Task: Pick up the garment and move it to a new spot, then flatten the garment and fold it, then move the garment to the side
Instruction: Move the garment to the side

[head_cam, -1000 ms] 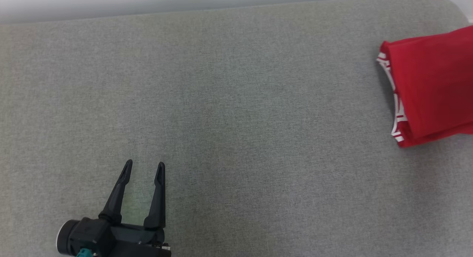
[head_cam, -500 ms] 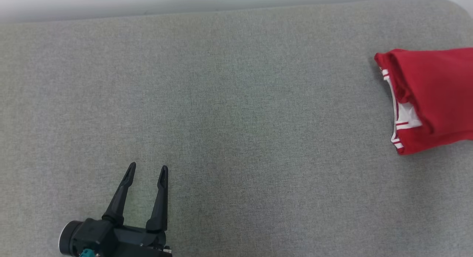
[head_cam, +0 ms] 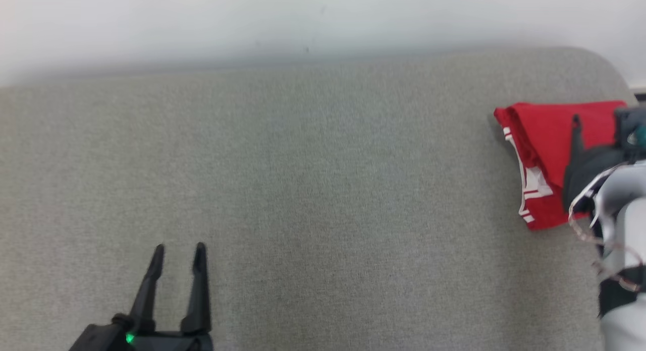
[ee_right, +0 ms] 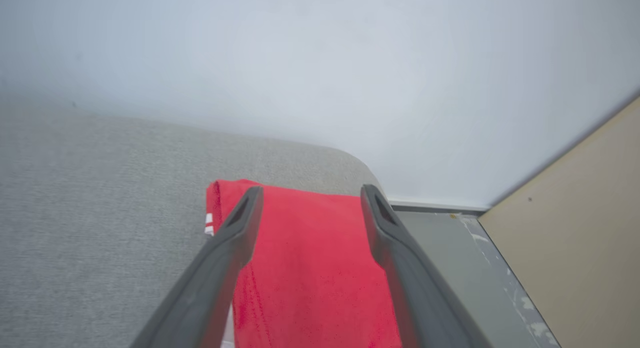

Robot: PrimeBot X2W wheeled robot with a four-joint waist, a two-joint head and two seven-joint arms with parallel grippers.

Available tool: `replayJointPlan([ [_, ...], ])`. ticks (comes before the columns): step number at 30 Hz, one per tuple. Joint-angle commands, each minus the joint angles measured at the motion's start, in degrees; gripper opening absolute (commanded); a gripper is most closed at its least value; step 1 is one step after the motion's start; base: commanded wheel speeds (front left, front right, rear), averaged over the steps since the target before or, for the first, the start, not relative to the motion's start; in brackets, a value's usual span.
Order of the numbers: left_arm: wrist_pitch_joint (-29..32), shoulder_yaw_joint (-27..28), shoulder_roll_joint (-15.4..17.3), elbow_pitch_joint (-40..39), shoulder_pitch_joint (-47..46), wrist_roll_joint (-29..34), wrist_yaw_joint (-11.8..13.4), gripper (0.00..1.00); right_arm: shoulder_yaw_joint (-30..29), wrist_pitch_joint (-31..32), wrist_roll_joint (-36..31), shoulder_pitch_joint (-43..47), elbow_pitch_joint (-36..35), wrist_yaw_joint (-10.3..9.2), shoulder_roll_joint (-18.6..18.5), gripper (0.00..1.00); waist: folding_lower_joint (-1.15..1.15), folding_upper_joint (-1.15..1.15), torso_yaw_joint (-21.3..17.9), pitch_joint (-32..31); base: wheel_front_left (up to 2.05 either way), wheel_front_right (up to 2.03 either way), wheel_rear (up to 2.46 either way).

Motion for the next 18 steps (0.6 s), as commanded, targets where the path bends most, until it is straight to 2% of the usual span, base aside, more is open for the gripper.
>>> replayJointPlan([
  [1, -0.1, 0.9, 0.0, 0.0, 1.0, 0.0, 0.1, 1.0, 0.6, -2.3, 1.2, 2.3, -2.0, -0.01, 0.4, 1.0, 0.01, 0.0, 0.8, -3.3, 0.0, 0.0, 0.0],
  [10, -0.1, 4.8, -0.7, 0.6, 4.9, 1.8, 1.0, 1.0, 2.6, -13.0, 12.1, 19.5, -14.1, 0.0, 8.4, 1.0, 0.01, 0.0, 1.5, -9.7, 0.0, 0.0, 0.0],
  [18, -0.1, 6.7, -0.7, 0.2, 7.4, 2.5, 1.9, 1.0, 8.3, -18.3, 16.6, 30.2, -19.7, 0.0, 10.1, 1.0, 0.01, 0.0, 1.9, -11.7, 0.0, 0.0, 0.0],
])
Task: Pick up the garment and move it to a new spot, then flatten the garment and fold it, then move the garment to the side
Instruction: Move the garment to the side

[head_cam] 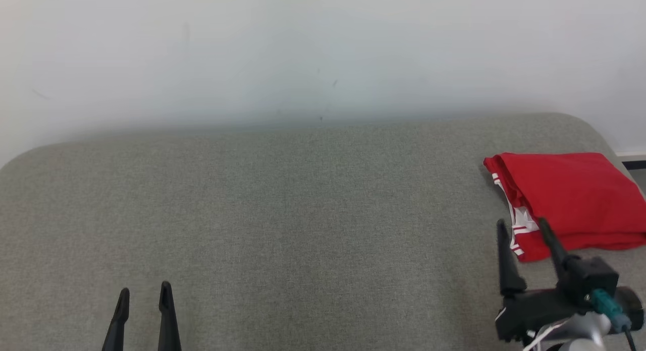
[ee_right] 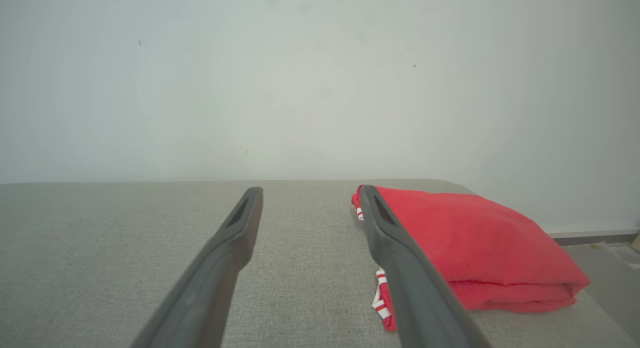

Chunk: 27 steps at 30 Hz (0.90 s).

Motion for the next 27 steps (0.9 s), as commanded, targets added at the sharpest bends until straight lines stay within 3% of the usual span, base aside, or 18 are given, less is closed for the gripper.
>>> replayJointPlan([
  [1, -0.1, 0.2, 0.0, 0.0, 1.2, 0.2, 0.3, 1.0, 1.3, -1.0, 2.0, 1.5, -0.2, 0.0, 0.2, 1.0, 0.02, 0.01, 0.3, -0.7, 0.0, 0.0, 0.0],
  [8, -0.1, 0.9, 0.0, 1.1, 3.3, 1.1, 0.1, 1.0, 6.6, -2.0, 7.3, 5.4, 2.4, 0.0, 0.1, 1.0, 0.02, 0.01, 0.4, -1.6, 0.0, 0.0, 0.0],
  [27, -0.1, 1.0, 0.0, 3.8, 2.3, 1.4, 0.3, 1.0, 7.5, -1.8, 7.4, 4.9, 4.4, 0.0, 0.2, 1.0, 0.02, 0.01, 0.0, -1.3, 0.0, 0.0, 0.0],
])
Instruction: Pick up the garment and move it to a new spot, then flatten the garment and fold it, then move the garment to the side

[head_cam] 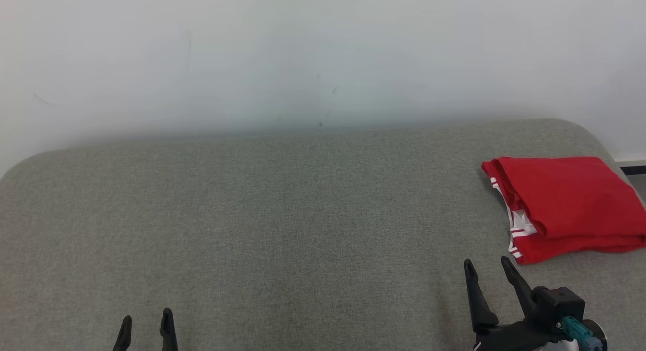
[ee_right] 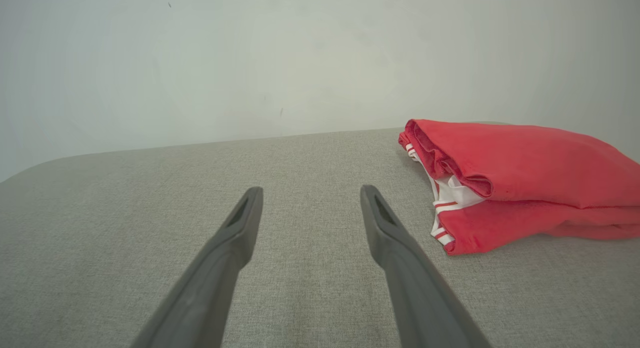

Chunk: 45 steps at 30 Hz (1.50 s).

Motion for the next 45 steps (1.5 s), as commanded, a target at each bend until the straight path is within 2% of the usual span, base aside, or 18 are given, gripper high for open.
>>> replayJointPlan([
  [1, -0.2, 0.2, 0.0, 0.0, -0.6, 0.5, -0.1, 1.0, -0.1, 0.0, -0.3, 0.0, -0.1, 0.0, 0.0, 1.0, 0.0, 0.0, 0.0, 0.0, 0.0, 0.0, 0.0],
  [18, -0.2, 0.9, -0.1, -0.2, -0.5, -0.6, -0.6, 1.0, 0.3, -0.4, 0.8, -0.3, 0.7, 0.0, 0.0, 1.0, 0.0, 0.0, 0.2, 0.2, 0.0, 0.0, 0.0],
  [19, 0.0, 0.6, 0.0, 0.1, -0.1, -0.3, -0.5, 0.0, 0.3, -0.3, 0.2, -0.1, 0.7, 0.0, 0.0, 0.0, 0.0, 0.0, 0.2, 0.2, 0.0, 0.0, 0.0],
  [26, 1.0, 0.7, -0.2, 2.6, -0.3, -2.9, -0.5, 0.0, -0.1, 0.4, 3.1, 0.6, 2.8, 0.0, 0.1, 0.0, 0.0, 0.0, 0.2, 0.3, 0.0, 0.0, 0.0],
  [45, 7.2, 2.7, -0.1, 4.4, -4.2, -20.8, -0.9, 0.0, -0.8, 2.3, 23.4, -0.3, 1.6, 0.01, 0.0, 0.0, 0.0, 0.0, 0.6, 0.6, 0.0, 0.0, 0.0],
])
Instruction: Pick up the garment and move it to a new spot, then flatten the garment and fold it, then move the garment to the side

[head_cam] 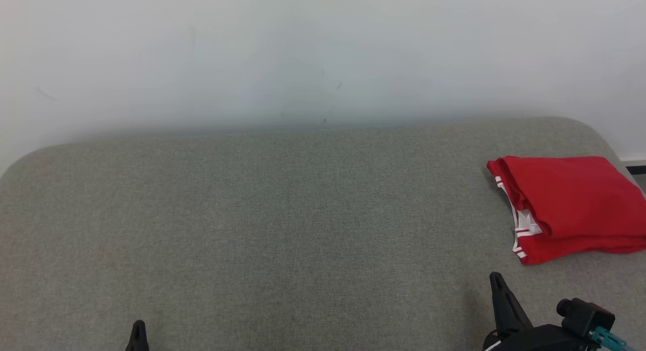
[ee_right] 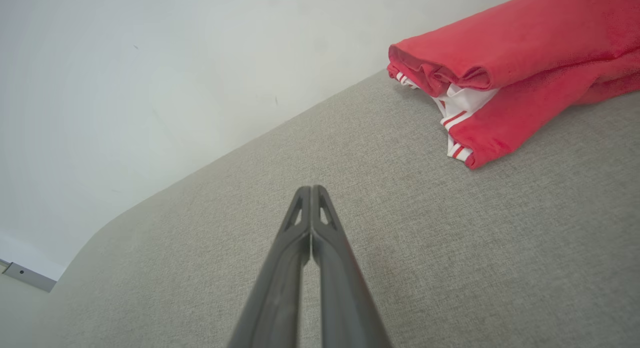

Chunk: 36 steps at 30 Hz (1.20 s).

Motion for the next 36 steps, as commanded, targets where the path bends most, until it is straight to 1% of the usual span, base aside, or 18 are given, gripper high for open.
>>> replayJointPlan([
  [1, 0.5, 0.5, 0.2, -0.4, -1.8, -2.2, -0.4, 0.0, -0.2, 0.1, 2.4, -1.4, -0.9, 0.01, 0.0, 0.0, -0.01, 0.0, 0.0, 0.0, 0.0, 0.0, 0.0],
  [23, 6.3, 2.3, 0.3, 1.4, -5.5, -19.1, -0.7, 0.0, -1.1, 2.1, 21.5, -2.4, -1.8, 0.02, 0.0, 0.0, -0.01, 0.0, 0.5, 0.4, 0.0, 0.0, 0.0],
  [36, 8.8, 3.1, 0.3, 2.1, -7.2, -26.4, -0.9, 0.0, -1.5, 3.0, 29.8, -2.9, -2.1, 0.02, 0.0, 0.0, -0.01, 0.0, 0.7, 0.5, 0.0, 0.0, 0.0],
])
